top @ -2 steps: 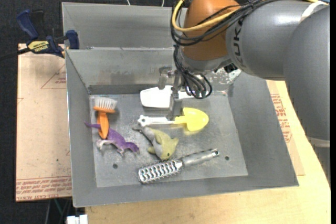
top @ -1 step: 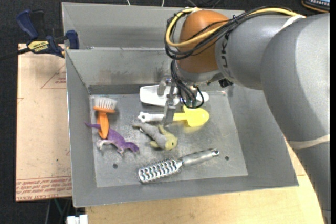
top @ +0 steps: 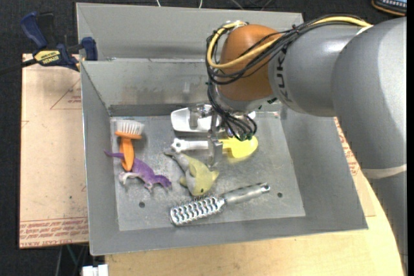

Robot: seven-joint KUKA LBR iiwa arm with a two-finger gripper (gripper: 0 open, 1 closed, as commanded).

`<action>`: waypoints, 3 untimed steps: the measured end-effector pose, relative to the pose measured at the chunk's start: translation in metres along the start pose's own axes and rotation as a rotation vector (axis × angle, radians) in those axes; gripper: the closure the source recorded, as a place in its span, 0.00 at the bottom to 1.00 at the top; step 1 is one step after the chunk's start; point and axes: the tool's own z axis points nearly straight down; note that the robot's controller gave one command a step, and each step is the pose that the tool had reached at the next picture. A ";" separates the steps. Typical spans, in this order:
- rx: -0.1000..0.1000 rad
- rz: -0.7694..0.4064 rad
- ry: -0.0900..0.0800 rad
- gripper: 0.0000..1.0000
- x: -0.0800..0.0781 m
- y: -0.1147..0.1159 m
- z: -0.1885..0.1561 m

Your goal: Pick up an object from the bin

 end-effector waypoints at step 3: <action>0.000 0.093 -0.012 0.00 -0.007 0.011 -0.012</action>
Offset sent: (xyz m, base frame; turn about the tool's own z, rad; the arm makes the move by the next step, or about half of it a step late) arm 0.0077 0.0120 -0.0008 -0.0025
